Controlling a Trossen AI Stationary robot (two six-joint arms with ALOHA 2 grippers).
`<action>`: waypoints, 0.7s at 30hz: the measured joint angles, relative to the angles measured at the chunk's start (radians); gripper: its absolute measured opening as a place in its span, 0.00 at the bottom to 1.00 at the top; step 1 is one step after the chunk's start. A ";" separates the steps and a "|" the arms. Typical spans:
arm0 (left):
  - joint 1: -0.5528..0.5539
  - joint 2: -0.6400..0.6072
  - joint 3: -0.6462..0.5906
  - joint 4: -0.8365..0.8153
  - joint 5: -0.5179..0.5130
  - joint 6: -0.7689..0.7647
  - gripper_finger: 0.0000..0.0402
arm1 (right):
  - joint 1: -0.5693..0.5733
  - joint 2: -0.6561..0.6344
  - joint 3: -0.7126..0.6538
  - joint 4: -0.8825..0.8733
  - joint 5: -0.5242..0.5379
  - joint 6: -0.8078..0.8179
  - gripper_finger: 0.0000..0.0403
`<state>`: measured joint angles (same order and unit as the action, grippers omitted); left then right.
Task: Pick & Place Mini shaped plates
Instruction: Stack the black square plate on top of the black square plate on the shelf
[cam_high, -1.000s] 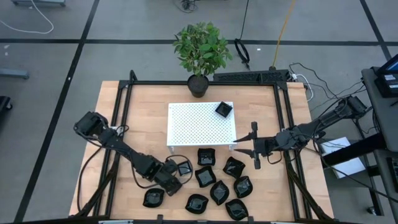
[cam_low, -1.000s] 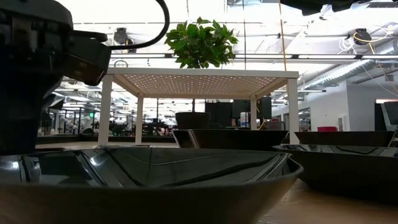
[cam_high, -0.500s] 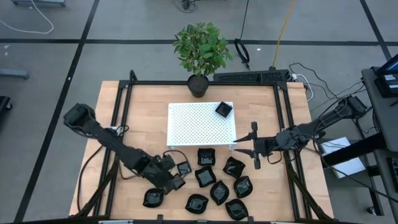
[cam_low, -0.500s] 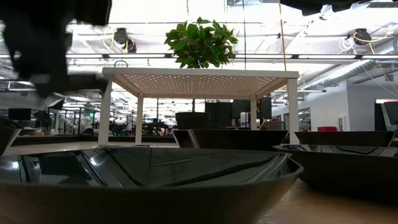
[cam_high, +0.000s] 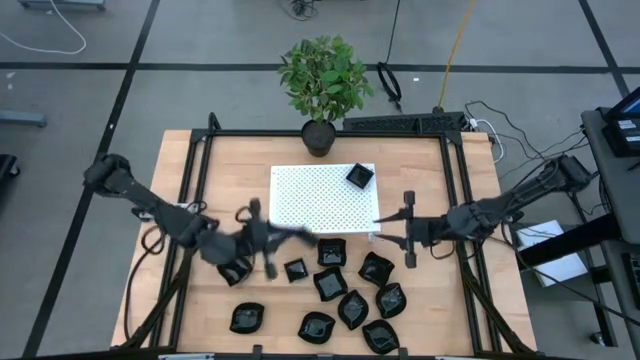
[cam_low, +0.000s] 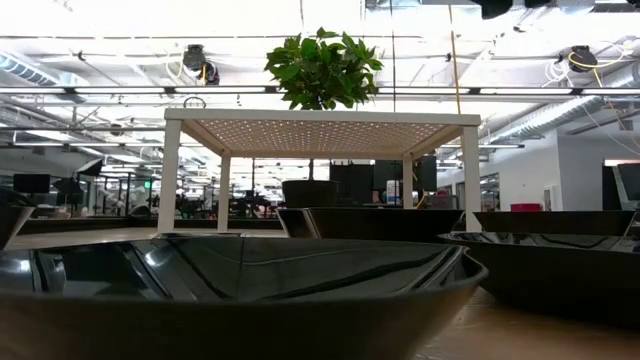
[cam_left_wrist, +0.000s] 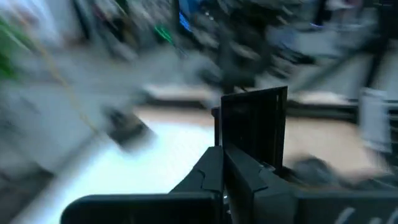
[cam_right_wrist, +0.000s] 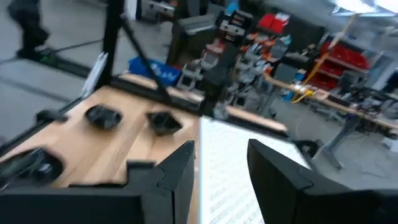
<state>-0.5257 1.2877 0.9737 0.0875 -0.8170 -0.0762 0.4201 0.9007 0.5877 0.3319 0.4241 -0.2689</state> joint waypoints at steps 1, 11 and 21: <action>0.026 0.000 0.000 0.051 -0.024 0.096 0.02 | -0.011 0.008 0.000 0.029 0.013 -0.006 0.33; 0.366 0.070 0.001 0.464 0.052 0.604 0.01 | -0.174 0.158 0.000 0.354 0.239 0.036 0.33; 0.557 0.225 0.000 0.631 0.377 0.619 0.01 | -0.352 0.297 0.000 0.569 0.117 0.096 0.33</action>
<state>0.0318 1.5125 0.9741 0.7184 -0.4399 0.5431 0.0683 1.1978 0.5877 0.9013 0.5413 -0.1724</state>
